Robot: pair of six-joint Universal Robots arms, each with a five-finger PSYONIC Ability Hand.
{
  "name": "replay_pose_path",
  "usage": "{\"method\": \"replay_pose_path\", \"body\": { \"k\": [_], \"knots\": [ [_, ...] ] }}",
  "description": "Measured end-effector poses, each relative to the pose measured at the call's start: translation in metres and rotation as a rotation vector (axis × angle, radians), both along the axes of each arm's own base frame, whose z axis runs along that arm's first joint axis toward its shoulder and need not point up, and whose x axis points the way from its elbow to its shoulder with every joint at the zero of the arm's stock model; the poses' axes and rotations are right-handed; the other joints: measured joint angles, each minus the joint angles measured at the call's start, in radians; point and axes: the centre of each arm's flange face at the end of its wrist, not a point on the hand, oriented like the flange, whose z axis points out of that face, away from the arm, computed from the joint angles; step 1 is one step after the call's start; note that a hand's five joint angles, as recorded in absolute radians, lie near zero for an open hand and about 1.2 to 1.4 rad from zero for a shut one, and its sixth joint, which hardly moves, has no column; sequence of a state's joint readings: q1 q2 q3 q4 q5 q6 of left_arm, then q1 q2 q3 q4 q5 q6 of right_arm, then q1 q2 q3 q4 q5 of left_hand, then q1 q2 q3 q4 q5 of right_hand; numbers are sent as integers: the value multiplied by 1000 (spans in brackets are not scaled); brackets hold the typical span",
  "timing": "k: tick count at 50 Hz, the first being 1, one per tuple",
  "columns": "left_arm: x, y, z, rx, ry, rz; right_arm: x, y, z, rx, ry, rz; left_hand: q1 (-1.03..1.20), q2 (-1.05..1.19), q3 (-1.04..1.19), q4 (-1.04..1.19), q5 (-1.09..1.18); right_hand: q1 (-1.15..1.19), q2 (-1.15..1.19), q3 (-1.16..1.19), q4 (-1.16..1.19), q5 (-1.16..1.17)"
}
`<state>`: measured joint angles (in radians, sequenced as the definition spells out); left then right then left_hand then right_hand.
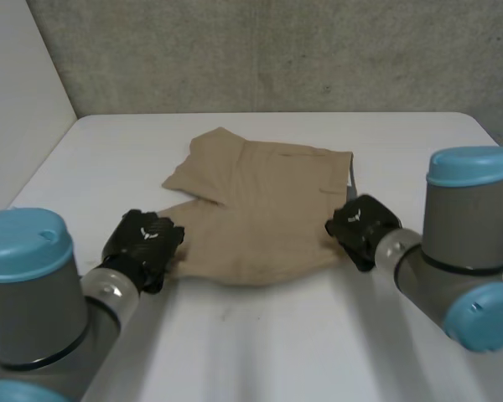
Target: Fold the shorts.
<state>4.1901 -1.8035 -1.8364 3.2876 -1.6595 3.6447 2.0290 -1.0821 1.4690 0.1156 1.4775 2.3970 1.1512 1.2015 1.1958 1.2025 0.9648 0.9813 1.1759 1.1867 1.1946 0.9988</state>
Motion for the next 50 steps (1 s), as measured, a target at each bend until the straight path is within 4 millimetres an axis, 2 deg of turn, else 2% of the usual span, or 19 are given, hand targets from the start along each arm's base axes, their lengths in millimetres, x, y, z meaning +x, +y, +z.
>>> {"method": "replay_pose_path", "body": {
  "k": [1,2,6,10,11,16,22,24,30,32,33,36,37,39,43,44,48,50],
  "knots": [
    [2,3,1,10,-5,0,-2,4,0,8,8,2,0,0,0,0,0,0,0,0,0,0],
    [8,13,6,46,-27,1,-9,18,1,36,45,15,0,0,0,0,0,0,0,0,0,0],
    [17,30,10,107,-65,-2,-21,40,2,77,124,44,0,0,0,0,0,0,0,0,0,0],
    [31,56,15,210,-126,-11,-42,75,2,159,264,101,0,0,0,0,0,0,0,0,0,0],
    [31,56,15,210,-126,-11,-42,75,2,159,264,101,0,0,0,0,0,0,0,0,0,0],
    [42,83,22,293,-174,-35,-64,113,9,263,373,165,0,0,0,0,13,0,0,0,0,0],
    [38,83,31,250,-153,-52,-66,121,20,256,358,190,0,0,0,0,27,0,0,0,0,0],
    [30,72,35,186,-117,-58,-62,114,25,214,317,182,0,0,0,0,39,0,0,0,0,0],
    [-3,20,33,-10,-19,-61,-49,73,26,88,210,88,0,0,0,0,41,0,0,0,0,0],
    [-3,20,33,-10,-19,-61,-49,73,26,88,210,88,0,0,0,0,41,0,0,0,0,0],
    [-22,-11,26,-114,16,-64,-44,48,24,16,188,21,0,0,0,0,41,0,0,0,0,0],
    [-41,-42,16,-222,30,-70,-37,21,22,-65,182,-47,0,0,0,0,41,0,0,0,0,0],
    [-45,-49,14,-247,30,-71,-37,18,22,-76,181,-55,0,0,0,0,41,0,0,0,0,0],
    [-60,-71,4,-338,25,-76,-29,-8,18,-152,173,-106,0,0,0,0,41,0,0,0,0,0],
    [-78,-97,-7,-448,8,-79,-16,-41,9,-241,150,-142,0,0,0,0,41,0,0,0,0,0],
    [-78,-97,-7,-448,8,-79,-16,-41,9,-241,150,-142,0,0,0,0,41,0,0,0,0,0],
    [-100,-130,-22,-558,-13,-76,1,-80,-6,-359,119,-149,0,0,0,0,41,0,0,0,0,0],
    [-106,-140,-26,-581,-15,-73,6,-91,-11,-398,112,-146,0,0,0,0,41,0,0,0,0,0]
  ]
}}
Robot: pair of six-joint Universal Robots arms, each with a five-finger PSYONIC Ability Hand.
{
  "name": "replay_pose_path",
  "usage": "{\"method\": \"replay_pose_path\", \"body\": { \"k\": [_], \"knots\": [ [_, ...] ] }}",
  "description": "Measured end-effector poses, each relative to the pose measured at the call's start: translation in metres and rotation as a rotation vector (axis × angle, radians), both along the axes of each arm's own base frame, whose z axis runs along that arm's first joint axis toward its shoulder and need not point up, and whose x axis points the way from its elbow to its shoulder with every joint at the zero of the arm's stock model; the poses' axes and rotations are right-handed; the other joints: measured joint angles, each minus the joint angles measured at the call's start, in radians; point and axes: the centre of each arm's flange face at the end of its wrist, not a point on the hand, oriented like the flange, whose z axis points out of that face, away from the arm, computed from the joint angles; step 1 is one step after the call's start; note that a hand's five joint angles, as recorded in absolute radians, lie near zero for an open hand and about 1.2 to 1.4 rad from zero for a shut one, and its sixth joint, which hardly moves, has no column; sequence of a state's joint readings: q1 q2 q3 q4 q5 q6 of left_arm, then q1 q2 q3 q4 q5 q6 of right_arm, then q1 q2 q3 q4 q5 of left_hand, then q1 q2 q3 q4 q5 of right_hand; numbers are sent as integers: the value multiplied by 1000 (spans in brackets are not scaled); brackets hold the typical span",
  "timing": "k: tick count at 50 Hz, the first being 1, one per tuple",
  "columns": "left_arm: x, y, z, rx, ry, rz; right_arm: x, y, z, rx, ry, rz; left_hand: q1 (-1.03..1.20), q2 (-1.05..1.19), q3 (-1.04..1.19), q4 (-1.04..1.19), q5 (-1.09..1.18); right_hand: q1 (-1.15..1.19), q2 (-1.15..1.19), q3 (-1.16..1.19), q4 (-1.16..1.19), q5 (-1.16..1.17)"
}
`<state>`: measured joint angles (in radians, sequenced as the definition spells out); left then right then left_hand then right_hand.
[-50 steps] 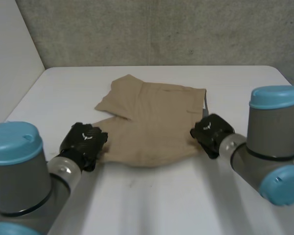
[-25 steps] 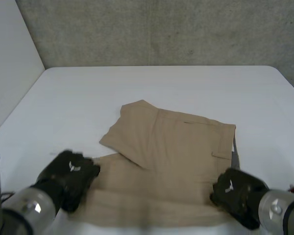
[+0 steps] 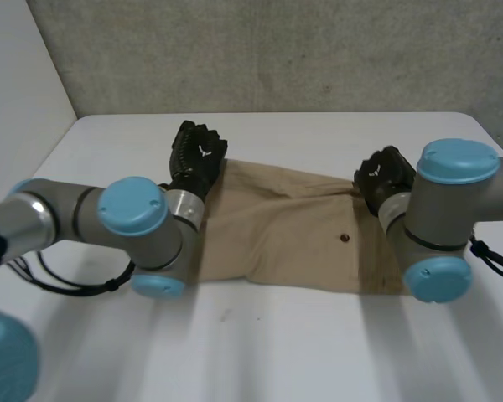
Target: Fold the shorts.
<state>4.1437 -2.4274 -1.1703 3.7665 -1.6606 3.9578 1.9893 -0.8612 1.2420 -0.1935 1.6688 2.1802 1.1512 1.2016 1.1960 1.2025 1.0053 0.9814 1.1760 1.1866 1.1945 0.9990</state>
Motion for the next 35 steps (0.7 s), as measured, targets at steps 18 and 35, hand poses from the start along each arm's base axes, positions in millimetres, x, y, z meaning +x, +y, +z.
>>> {"method": "replay_pose_path", "body": {
  "k": [18,35],
  "knots": [
    [-18,-18,-16,-27,30,4,14,-34,18,-173,-153,11,-955,-995,-982,-998,-958,-775,-953,-971,-955,-928],
    [52,72,75,249,510,-13,-49,49,66,354,-415,-94,-955,-995,-982,-998,-958,-775,-953,-970,-955,-928]
  ]
}}
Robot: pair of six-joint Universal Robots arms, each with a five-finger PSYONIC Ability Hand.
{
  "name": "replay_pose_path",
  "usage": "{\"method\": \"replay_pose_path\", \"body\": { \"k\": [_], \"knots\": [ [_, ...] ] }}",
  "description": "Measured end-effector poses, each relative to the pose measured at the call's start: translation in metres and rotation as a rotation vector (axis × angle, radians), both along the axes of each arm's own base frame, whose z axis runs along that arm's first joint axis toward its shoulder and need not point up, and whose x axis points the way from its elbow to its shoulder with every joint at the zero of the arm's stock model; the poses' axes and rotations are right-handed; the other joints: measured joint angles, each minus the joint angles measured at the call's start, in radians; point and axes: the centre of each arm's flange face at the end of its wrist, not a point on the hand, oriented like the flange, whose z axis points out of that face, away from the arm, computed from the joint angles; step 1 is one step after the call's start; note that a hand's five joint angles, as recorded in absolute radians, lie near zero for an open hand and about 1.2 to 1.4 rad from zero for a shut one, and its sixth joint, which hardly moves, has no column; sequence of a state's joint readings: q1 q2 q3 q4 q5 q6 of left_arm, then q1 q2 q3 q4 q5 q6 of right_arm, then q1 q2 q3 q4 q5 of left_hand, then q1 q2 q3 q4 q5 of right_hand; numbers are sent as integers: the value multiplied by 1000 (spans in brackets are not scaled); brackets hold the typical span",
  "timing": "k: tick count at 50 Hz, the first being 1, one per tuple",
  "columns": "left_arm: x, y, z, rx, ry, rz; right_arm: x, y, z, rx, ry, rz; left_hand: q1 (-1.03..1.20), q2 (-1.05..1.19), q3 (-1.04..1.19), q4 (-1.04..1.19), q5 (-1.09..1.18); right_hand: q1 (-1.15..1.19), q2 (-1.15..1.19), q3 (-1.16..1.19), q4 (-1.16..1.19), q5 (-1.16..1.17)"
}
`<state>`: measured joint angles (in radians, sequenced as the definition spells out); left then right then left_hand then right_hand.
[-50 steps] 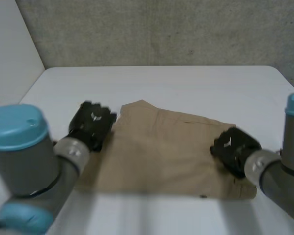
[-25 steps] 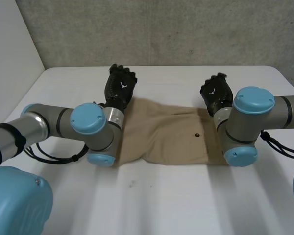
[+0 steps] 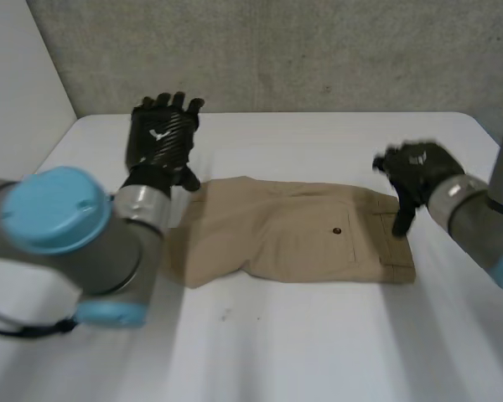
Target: Fold the shorts.
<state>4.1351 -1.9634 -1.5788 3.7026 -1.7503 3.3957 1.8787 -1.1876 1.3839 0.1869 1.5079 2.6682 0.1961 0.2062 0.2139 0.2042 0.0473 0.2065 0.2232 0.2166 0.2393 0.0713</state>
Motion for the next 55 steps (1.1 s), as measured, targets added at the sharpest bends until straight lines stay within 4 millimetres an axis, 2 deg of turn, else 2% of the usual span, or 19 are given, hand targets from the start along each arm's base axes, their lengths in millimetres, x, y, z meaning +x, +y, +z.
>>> {"method": "replay_pose_path", "body": {
  "k": [3,4,8,14,19,23,24,25,27,29,33,34,35,42,48,50,51,53,55],
  "knots": [
    [4,7,2,24,30,-7,-2,3,-3,30,-3,-1,0,0,0,0,0,0,0,0,0,0],
    [15,23,3,88,85,-20,-8,13,-16,128,-15,0,0,0,0,0,0,4,6,8,2,3],
    [24,39,-3,157,104,-25,-16,22,-40,206,-37,3,0,0,0,0,0,4,30,41,6,9],
    [30,45,-17,199,76,-14,-21,12,-71,131,-67,-2,0,0,0,0,0,81,107,126,98,88],
    [30,44,-22,204,66,-10,-21,3,-85,84,-68,-4,0,0,0,0,0,126,149,170,143,131],
    [30,44,-24,208,59,-8,-23,-8,-102,68,-55,-12,0,0,0,0,0,326,416,419,395,346],
    [30,44,-25,209,57,-8,-24,-10,-104,68,-50,-16,0,0,0,0,0,484,652,654,630,506],
    [30,44,-25,209,57,-8,-24,-10,-104,68,-50,-16,0,0,0,0,0,484,652,654,630,506],
    [30,44,-26,211,56,-8,-31,-16,-103,65,-34,-33,0,0,0,0,0,561,908,912,903,723],
    [30,45,-26,211,56,-9,-36,-19,-97,49,-23,-45,0,0,0,0,0,563,930,941,945,792],
    [30,45,-25,210,57,-9,-43,-25,-78,-8,3,-56,0,0,0,0,0,591,935,947,951,847],
    [30,45,-24,208,58,-8,-50,-28,-60,-66,45,-61,0,0,0,0,0,626,950,954,951,857],
    [30,45,-24,208,58,-8,-51,-28,-58,-74,53,-61,0,0,0,0,0,626,950,954,951,857],
    [31,46,-20,201,63,-5,-67,-33,-27,-214,349,-43,0,0,0,0,0,676,953,955,951,891],
    [32,47,-20,200,63,-5,-43,-31,-15,-335,532,63,0,0,0,0,0,725,957,956,952,894],
    [32,48,-21,201,61,-4,7,-15,-11,-462,596,236,0,0,0,0,0,732,957,961,952,894],
    [32,48,-21,201,61,-4,7,-15,-11,-462,596,236,0,0,0,0,0,732,957,961,952,894],
    [32,48,-21,201,60,-4,46,7,-15,-534,593,391,0,0,0,0,0,733,957,974,952,894],
    [32,48,-21,200,60,-3,52,11,-16,-542,590,416,0,0,0,0,0,733,957,977,952,894]
  ]
}}
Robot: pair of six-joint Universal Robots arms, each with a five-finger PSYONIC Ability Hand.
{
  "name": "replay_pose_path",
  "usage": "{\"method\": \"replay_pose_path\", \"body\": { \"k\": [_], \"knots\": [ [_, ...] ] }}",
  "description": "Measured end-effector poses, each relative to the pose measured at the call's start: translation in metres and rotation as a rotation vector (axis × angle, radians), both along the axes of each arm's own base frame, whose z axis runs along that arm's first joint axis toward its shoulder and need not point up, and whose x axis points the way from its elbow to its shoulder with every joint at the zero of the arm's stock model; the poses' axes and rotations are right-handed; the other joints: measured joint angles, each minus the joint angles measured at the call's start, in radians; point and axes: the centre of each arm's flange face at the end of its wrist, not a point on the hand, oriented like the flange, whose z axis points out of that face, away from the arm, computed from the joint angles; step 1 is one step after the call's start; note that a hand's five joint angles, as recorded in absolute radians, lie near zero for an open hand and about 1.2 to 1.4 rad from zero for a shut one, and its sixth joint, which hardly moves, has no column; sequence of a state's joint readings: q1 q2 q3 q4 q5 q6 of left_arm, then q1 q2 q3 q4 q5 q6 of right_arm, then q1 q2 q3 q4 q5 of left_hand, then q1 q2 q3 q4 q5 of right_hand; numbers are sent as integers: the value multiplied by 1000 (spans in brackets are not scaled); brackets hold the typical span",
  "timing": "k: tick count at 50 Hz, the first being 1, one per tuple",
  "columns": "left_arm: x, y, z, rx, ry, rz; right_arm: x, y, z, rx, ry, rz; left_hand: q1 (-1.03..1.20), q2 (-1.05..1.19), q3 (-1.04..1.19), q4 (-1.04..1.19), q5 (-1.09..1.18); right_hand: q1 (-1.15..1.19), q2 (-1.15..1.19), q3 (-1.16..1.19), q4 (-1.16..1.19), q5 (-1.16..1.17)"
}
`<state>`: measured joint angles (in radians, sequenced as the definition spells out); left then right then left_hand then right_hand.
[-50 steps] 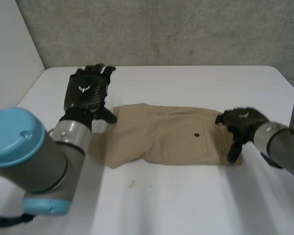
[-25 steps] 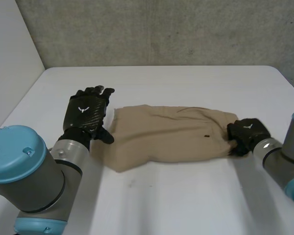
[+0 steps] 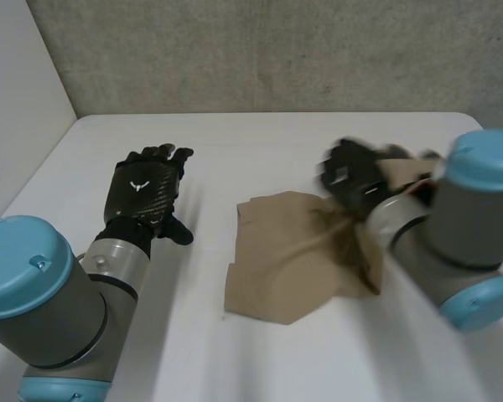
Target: Fold the shorts.
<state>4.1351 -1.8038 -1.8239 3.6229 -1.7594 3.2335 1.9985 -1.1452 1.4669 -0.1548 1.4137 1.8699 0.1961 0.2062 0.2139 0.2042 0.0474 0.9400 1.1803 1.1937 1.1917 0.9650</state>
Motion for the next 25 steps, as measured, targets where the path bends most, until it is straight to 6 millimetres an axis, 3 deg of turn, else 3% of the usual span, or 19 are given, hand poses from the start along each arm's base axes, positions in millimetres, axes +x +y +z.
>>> {"method": "replay_pose_path", "body": {
  "k": [1,3,5,8,11,14,21,23,25],
  "knots": [
    [0,0,0,-1,0,1,30,27,-9,8,15,159,0,0,0,0,0,0,0,3,0,0],
    [0,0,1,-3,0,2,51,53,-21,36,26,295,0,0,0,0,0,0,-3,-4,-4,0],
    [0,0,2,-4,1,2,59,65,-27,54,29,354,0,0,0,0,0,0,-4,-6,-7,0],
    [0,-1,4,-9,4,3,73,93,-43,124,31,485,0,0,0,0,0,-316,-444,-443,-437,-383],
    [-1,-3,7,-18,10,4,76,102,-47,183,2,509,0,0,0,0,0,-570,-748,-756,-752,-698],
    [-3,-6,13,-36,21,3,76,101,-42,256,-73,488,0,0,0,0,0,-728,-947,-964,-949,-886],
    [-17,-19,36,-103,63,-15,56,66,14,473,-498,303,0,0,0,0,0,-734,-959,-979,-954,-893],
    [-24,-22,39,-111,69,-31,42,47,37,569,-706,221,0,0,0,0,0,-734,-959,-979,-954,-893],
    [-32,-23,39,-108,69,-52,35,38,44,611,-785,182,0,0,0,0,0,-734,-959,-979,-954,-893]
  ]
}}
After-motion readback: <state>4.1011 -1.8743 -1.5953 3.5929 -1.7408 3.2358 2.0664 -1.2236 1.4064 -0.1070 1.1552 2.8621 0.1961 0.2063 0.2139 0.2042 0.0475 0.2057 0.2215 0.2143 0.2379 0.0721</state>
